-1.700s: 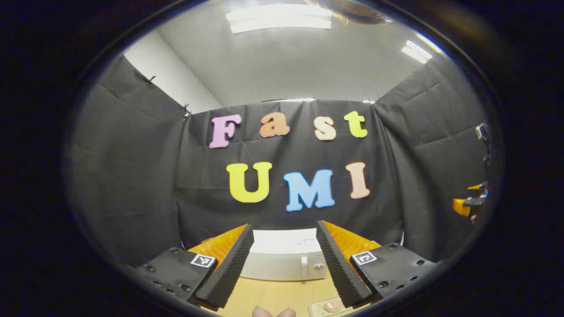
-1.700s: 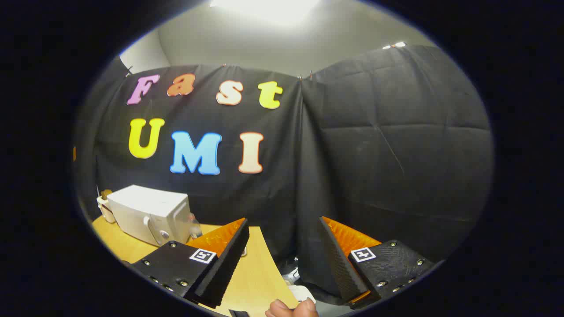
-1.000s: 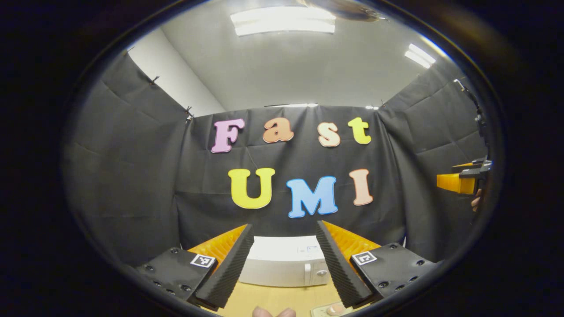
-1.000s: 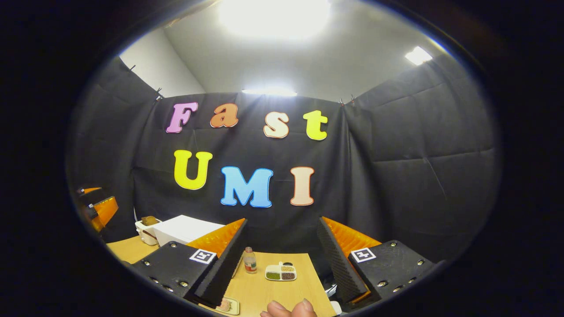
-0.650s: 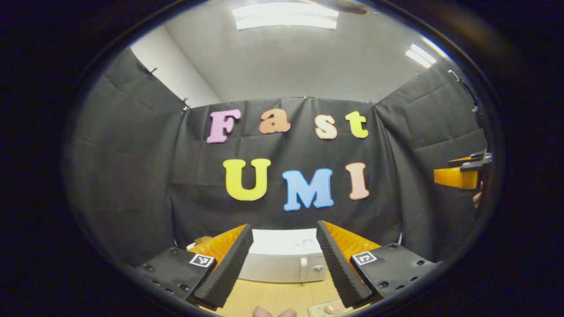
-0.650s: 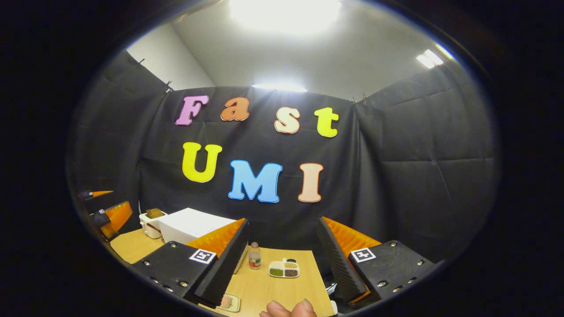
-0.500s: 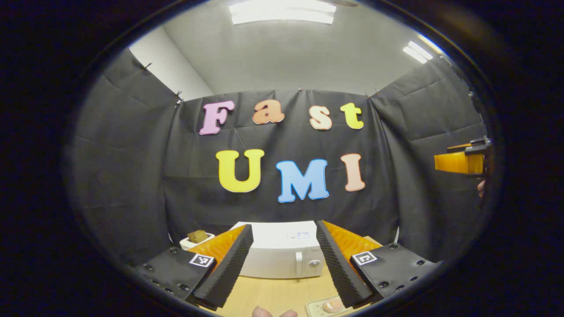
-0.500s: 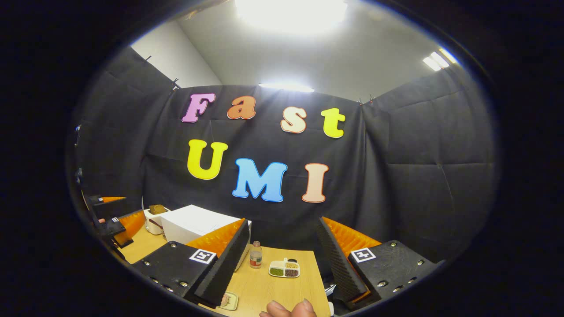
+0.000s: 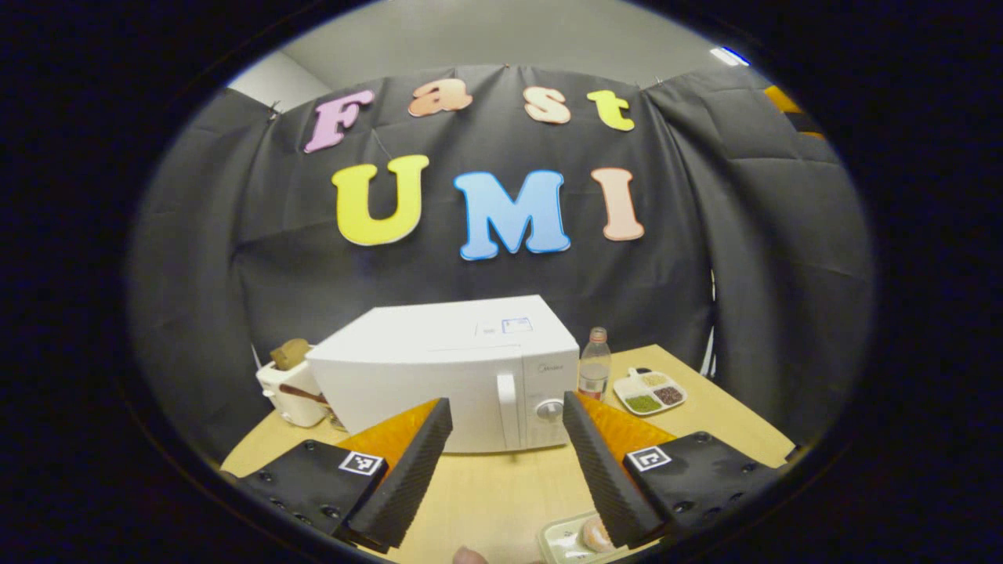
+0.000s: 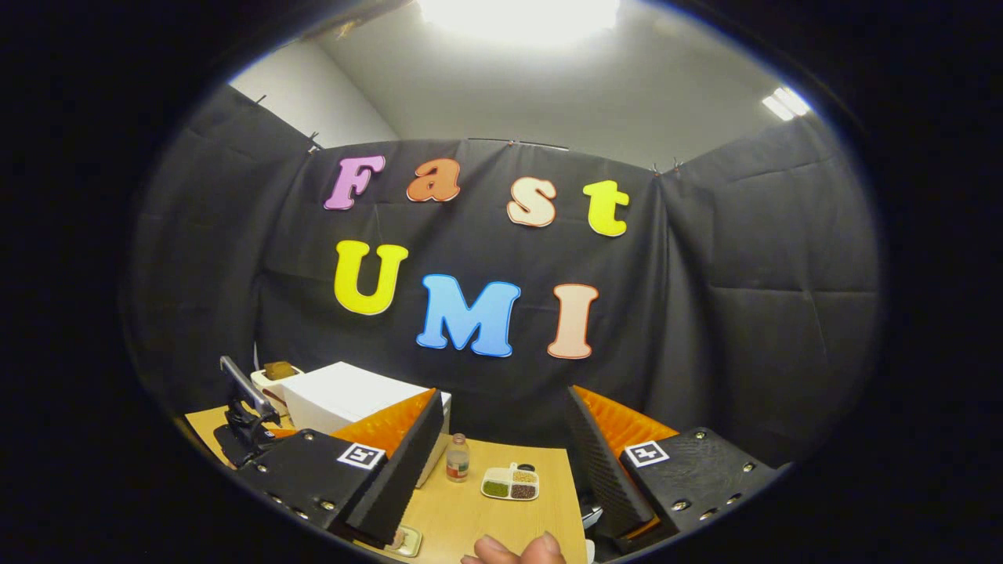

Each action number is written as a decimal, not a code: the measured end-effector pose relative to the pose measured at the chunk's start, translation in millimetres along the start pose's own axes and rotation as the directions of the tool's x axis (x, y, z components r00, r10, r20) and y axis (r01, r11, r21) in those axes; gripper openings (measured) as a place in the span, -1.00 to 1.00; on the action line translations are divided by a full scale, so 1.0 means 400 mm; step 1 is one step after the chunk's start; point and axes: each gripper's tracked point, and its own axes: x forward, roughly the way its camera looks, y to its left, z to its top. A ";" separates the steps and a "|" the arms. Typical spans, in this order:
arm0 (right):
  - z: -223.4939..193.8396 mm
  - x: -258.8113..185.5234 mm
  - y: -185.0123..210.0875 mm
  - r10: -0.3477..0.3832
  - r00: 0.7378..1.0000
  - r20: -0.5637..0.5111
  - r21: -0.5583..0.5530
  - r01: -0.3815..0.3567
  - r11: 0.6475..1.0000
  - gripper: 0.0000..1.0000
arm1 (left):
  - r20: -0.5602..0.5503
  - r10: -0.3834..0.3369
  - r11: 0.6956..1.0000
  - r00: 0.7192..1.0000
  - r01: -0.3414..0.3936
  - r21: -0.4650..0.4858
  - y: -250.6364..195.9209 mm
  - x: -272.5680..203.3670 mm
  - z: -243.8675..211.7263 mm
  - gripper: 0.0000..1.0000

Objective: Open the microwave oven with the left hand, put the food in, and close the microwave oven.

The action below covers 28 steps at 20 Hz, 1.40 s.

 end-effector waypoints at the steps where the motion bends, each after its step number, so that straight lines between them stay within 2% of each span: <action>1: -0.029 0.013 0.004 -0.035 0.998 -0.045 -0.010 0.034 0.999 0.90 | -0.043 -0.018 1.000 0.999 0.017 -0.020 0.002 0.059 -0.049 1.00; 4: -0.061 0.051 0.052 -0.078 0.992 -0.104 -0.047 0.073 0.996 0.92 | -0.134 -0.054 0.995 0.990 0.041 -0.096 0.020 0.184 -0.154 0.92; 5: -0.077 0.051 0.054 -0.096 0.987 -0.129 -0.072 0.088 0.994 0.91 | -0.143 -0.056 0.994 0.988 0.042 -0.101 0.028 0.218 -0.167 0.99; 6: -0.082 0.053 0.064 -0.106 0.984 -0.142 -0.088 0.094 0.992 0.92 | -0.142 -0.060 0.994 0.988 0.046 -0.101 0.034 0.243 -0.174 0.92; 7: -0.085 0.057 0.067 -0.124 0.981 -0.147 -0.105 0.109 0.989 0.92 | -0.135 -0.066 0.993 0.989 0.053 -0.103 0.033 0.265 -0.175 0.99; 11: -0.124 0.066 0.071 -0.158 0.965 -0.209 -0.100 0.140 0.985 0.92 | -0.143 -0.099 0.991 0.985 0.084 -0.105 0.013 0.319 -0.199 0.92; 14: -0.131 0.067 0.063 -0.178 0.958 -0.225 -0.084 0.163 0.983 0.92 | -0.150 -0.118 0.989 0.982 0.102 -0.110 -0.006 0.345 -0.209 0.79; 15: -0.134 0.068 0.057 -0.185 0.956 -0.230 -0.085 0.170 0.982 0.92 | -0.156 -0.130 0.987 0.979 0.114 -0.109 -0.015 0.353 -0.213 0.63; 16: -0.137 0.067 0.049 -0.194 0.953 -0.233 -0.087 0.178 0.980 0.92 | -0.162 -0.094 0.993 0.982 0.081 -0.089 0.002 0.366 -0.220 0.48; 17: -0.138 0.062 0.046 -0.199 0.951 -0.235 -0.083 0.184 0.979 0.91 | -0.160 -0.095 0.992 0.983 0.080 -0.095 0.003 0.374 -0.220 0.01; 18: -0.138 0.063 0.046 -0.198 0.951 -0.238 -0.077 0.185 0.980 0.91 | -0.164 -0.084 0.993 0.983 0.070 -0.093 0.003 0.372 -0.219 -0.22; 20: -0.143 0.059 0.050 -0.192 0.950 -0.244 -0.070 0.181 0.981 0.90 | -0.162 -0.070 0.996 0.984 0.060 -0.065 0.000 0.371 -0.220 -0.30; 26: -0.124 0.025 0.063 -0.161 0.962 -0.218 -0.036 0.157 0.987 0.92 | -0.178 -0.110 0.990 0.978 0.092 -0.105 0.005 0.360 -0.221 -0.72; 28: -0.116 0.001 0.063 -0.152 0.967 -0.205 -0.027 0.149 0.988 0.91 | -0.181 -0.112 0.990 0.977 0.095 -0.104 0.003 0.361 -0.224 -0.72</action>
